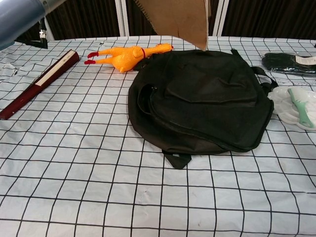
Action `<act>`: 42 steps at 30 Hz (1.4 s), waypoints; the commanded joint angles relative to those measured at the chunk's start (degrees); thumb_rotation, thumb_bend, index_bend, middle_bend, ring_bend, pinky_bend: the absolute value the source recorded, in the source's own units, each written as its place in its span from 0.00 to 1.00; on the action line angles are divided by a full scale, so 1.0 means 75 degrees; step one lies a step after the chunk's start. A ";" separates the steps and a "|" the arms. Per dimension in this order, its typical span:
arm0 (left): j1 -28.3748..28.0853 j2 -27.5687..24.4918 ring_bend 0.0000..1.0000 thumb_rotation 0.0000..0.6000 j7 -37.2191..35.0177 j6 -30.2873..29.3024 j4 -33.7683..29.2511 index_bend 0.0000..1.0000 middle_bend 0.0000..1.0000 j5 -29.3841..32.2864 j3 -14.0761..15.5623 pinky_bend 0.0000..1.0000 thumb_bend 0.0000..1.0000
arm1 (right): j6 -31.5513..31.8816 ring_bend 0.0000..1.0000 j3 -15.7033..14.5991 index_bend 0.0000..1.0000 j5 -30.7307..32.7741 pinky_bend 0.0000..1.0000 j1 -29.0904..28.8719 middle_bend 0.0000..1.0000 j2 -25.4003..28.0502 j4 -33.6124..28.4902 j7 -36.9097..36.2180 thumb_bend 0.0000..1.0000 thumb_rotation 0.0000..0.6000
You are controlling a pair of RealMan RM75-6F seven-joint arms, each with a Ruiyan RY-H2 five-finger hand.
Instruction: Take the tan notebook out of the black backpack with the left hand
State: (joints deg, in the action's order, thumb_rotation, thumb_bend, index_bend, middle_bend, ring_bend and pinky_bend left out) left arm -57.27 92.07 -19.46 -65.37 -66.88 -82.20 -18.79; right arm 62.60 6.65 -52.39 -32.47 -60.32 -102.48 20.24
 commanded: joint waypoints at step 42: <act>0.6229 -0.3909 0.00 1.00 0.2500 -0.3793 -0.3251 0.21 0.06 -0.0577 0.3783 0.00 0.02 | 0.5123 0.09 -0.1948 0.15 -0.4891 0.12 0.3439 0.08 -0.1732 0.1457 -0.0422 0.26 1.00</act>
State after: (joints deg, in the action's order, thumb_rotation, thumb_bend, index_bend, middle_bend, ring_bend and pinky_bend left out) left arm -13.25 62.28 -0.82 -90.17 -91.34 -84.58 9.01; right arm 95.21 -3.43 -83.35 -12.68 -68.97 -97.18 19.25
